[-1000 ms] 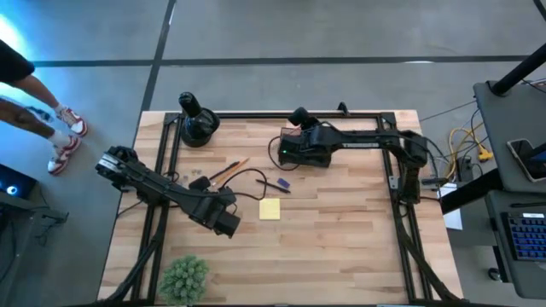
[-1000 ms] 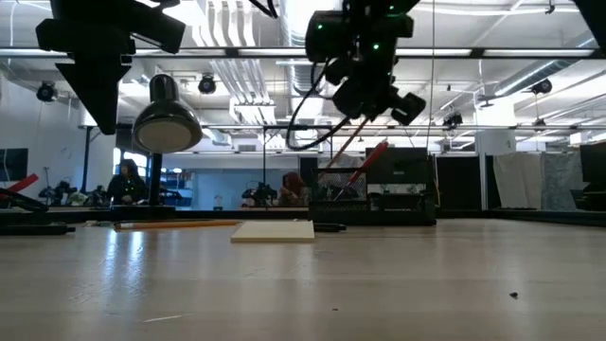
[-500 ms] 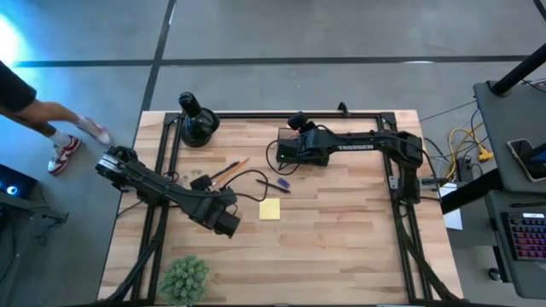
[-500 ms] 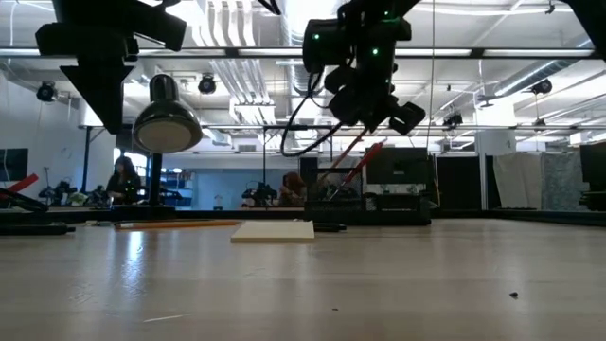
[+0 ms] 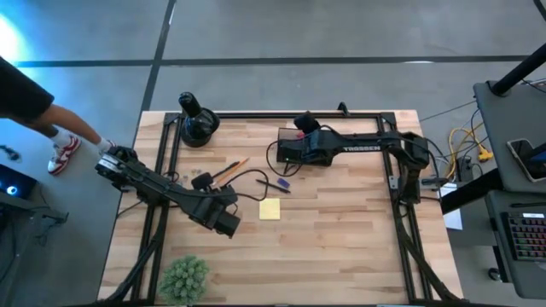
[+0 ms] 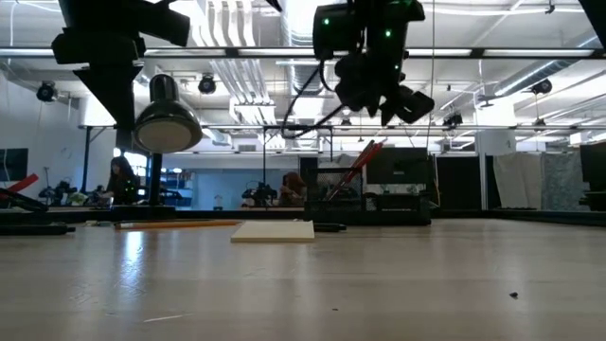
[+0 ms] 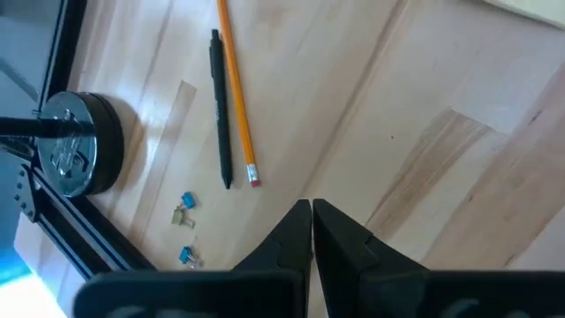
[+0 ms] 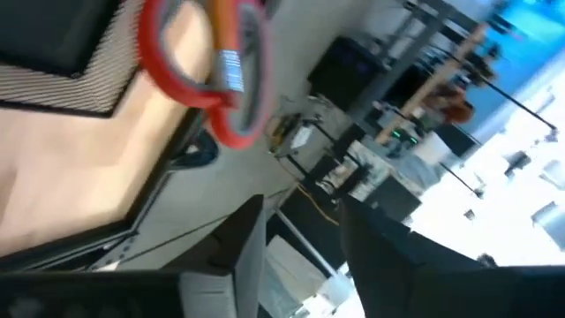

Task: Pick and place office supplies into organizer
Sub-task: Put the sticky note into the desk organizer

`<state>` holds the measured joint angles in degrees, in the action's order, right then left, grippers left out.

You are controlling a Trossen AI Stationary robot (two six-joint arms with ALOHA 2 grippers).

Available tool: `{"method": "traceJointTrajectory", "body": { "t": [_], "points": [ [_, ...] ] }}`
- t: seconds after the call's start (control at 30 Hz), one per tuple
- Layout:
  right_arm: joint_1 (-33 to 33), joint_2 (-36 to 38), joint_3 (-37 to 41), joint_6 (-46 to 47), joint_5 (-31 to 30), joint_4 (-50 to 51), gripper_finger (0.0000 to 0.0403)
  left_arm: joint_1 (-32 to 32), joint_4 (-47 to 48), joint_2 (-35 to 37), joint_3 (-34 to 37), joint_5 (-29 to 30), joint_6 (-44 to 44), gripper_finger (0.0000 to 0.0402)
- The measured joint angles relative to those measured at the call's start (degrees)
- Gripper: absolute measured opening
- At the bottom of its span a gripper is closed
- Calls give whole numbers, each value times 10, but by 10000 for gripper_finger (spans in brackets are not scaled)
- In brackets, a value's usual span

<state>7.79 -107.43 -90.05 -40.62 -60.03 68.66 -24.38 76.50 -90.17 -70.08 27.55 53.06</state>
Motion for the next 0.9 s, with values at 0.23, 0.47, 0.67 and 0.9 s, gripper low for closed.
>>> {"method": "traceJointTrajectory", "body": {
  "t": [0.23, 0.47, 0.67, 0.9],
  "points": [
    [-15, 58, -13, 182, 95, 6, 159, 4, -84, 0, 0, -18, -58, 0],
    [-16, 144, -2, 626, 477, 4, 155, 34, -137, 7, 0, -61, -97, 0],
    [-80, 169, 65, 726, 504, -36, 154, 71, -224, 35, 3, -98, -170, 0],
    [-159, 164, 194, 876, 559, -201, 145, 95, -431, 125, 126, -171, -180, 0]
  ]
}}
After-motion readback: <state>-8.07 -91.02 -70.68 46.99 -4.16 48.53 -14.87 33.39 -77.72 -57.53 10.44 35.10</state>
